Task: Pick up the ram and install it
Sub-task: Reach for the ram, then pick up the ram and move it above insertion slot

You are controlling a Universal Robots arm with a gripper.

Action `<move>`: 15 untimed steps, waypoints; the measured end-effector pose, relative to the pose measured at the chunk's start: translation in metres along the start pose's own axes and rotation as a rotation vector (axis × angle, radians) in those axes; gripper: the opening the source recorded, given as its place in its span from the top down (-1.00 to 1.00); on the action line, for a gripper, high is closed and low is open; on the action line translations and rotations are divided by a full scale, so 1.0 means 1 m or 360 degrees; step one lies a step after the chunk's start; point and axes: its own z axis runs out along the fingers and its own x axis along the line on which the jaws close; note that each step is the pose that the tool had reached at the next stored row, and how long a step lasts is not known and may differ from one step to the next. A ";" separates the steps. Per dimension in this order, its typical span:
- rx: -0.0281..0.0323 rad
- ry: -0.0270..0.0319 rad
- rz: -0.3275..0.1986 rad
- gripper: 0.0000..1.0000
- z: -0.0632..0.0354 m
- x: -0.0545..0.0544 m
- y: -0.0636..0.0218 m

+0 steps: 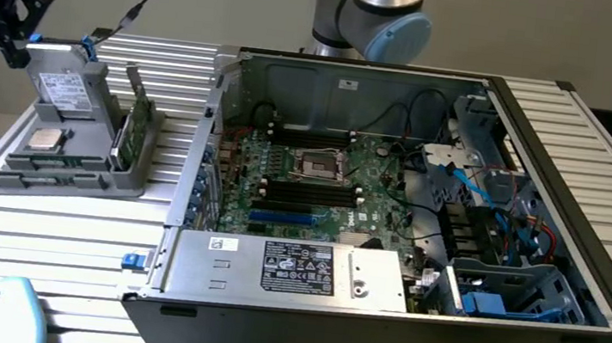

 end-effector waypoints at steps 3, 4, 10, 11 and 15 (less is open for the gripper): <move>0.00002 -0.00044 0.0000 0.79 0.0011 0.010 -0.0024; -0.00009 -0.00052 0.0000 0.79 0.0012 0.011 -0.0027; -0.00012 -0.00051 0.0000 0.79 0.0012 0.011 -0.0026; -0.00012 -0.00051 0.0000 0.79 0.0012 0.011 -0.0026; -0.00012 -0.00051 0.0000 0.79 0.0012 0.011 -0.0026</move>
